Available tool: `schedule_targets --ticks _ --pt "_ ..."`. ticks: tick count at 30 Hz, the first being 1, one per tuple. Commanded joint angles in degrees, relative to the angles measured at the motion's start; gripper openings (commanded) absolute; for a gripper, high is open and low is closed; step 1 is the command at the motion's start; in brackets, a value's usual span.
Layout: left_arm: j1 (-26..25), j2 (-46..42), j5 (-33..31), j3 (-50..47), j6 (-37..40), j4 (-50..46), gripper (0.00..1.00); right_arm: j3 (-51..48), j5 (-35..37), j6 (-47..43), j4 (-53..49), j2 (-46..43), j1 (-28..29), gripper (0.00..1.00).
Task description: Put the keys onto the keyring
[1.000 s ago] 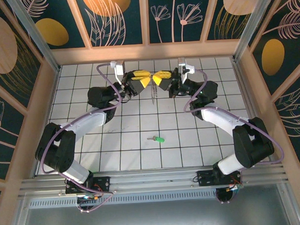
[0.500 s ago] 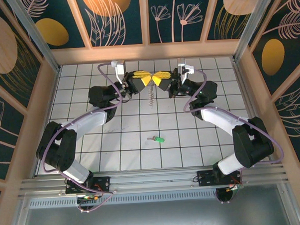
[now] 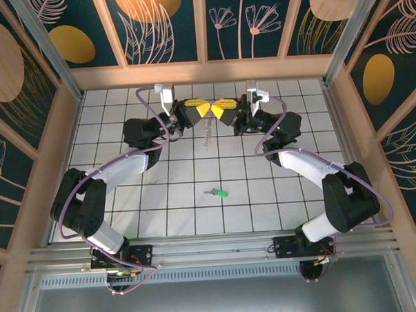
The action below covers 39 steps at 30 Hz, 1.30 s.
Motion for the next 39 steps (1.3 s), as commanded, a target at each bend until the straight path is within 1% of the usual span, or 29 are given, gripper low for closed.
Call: schedule_targets --ticks 1,2,3,5,6,8,10,14,17,18,22,26,30,34,35,36,39 --pt "-0.33 0.00 1.37 1.66 1.08 0.12 0.00 1.86 -1.02 -1.09 1.64 -0.06 0.53 0.00" --pt "-0.38 -0.21 1.54 1.52 1.70 -0.27 0.00 1.97 -0.71 -1.25 0.72 -0.20 0.45 0.00" --pt "-0.35 -0.48 1.60 1.38 2.75 -0.93 0.00 1.94 0.23 -1.57 -0.95 -0.74 0.25 0.06" --pt "-0.37 -1.54 1.50 1.14 5.85 -3.91 0.00 1.10 2.03 -2.22 -4.04 -2.41 -0.63 0.31" --pt "-0.32 -2.22 1.29 0.98 8.01 -5.86 0.00 0.26 3.19 -2.32 -5.57 -3.63 -1.48 0.41" --pt "-0.32 -3.65 0.85 0.63 12.12 -9.69 0.00 -1.68 4.60 -3.00 -8.91 -6.50 -3.06 0.51" --pt "-0.38 -4.79 0.72 0.35 15.41 -12.62 0.00 -3.79 6.11 -4.37 -13.16 -9.78 -4.32 0.57" --pt "-0.38 -6.53 -0.17 0.11 20.97 -17.13 0.00 -6.74 10.48 -10.50 -26.68 -17.28 -5.19 0.59" --pt "-0.38 -7.83 -0.96 -0.44 25.01 -18.03 0.00 -8.18 16.29 -14.77 -37.07 -21.47 -5.21 0.60" --pt "-0.38 -8.55 -1.71 -2.02 26.79 -18.32 0.00 -8.60 18.73 -15.57 -39.92 -22.51 -5.21 0.60" --pt "-0.38 -11.17 -3.65 -4.27 33.98 -19.61 0.00 -9.91 30.42 -16.39 -47.84 -23.55 -5.33 0.60" --pt "-0.47 -13.03 -4.21 -5.42 40.43 -21.44 0.00 -10.01 36.42 -16.47 -52.71 -21.56 -5.29 0.61" --pt "-0.47 -14.25 -4.21 -6.02 46.33 -23.36 0.00 -9.70 38.09 -16.16 -55.98 -18.26 -5.31 0.63" --pt "-0.47 -14.74 -3.26 -6.37 49.84 -24.65 0.00 -11.16 41.45 -13.24 -55.45 -17.09 -5.30 0.66" --pt "-0.47 -14.89 -3.06 -6.61 50.31 -24.84 0.00 -11.06 42.17 -12.99 -56.07 -16.74 -5.35 0.68" --pt "-0.47 -14.96 -2.92 -6.95 50.83 -24.85 0.00 -11.00 42.23 -13.07 -56.49 -16.32 -5.34 0.69" --pt "-0.47 -15.56 -2.76 -8.34 51.90 -24.26 0.00 -10.16 38.90 -14.67 -57.44 -14.73 -5.37 0.69"
